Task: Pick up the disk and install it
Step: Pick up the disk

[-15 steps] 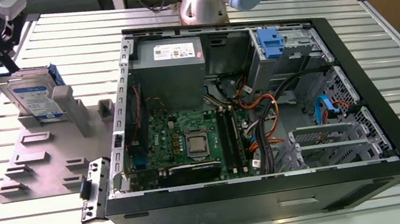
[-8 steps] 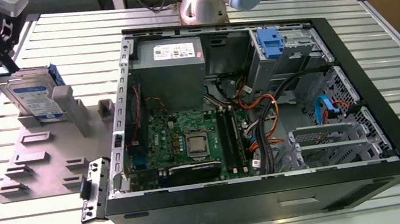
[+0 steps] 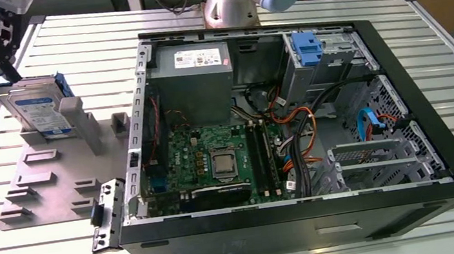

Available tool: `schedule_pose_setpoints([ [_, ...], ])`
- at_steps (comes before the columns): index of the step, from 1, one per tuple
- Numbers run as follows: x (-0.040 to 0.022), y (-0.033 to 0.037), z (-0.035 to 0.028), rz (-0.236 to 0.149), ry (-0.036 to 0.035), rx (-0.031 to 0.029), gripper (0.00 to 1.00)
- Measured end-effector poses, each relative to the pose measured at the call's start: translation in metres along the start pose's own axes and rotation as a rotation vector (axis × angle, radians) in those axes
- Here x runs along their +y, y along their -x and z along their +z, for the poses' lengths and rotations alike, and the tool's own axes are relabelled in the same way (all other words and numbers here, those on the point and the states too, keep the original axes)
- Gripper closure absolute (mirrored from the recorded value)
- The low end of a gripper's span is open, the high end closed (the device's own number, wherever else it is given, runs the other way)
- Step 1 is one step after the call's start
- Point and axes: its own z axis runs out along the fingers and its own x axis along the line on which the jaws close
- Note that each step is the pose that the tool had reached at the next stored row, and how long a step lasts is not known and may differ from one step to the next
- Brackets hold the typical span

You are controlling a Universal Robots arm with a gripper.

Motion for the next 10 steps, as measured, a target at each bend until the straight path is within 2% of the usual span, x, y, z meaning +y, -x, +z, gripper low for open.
schedule_pose_setpoints([
  [10, 0.0, 0.0, 0.0, -0.01, 0.0002, 0.0004, 0.89],
])
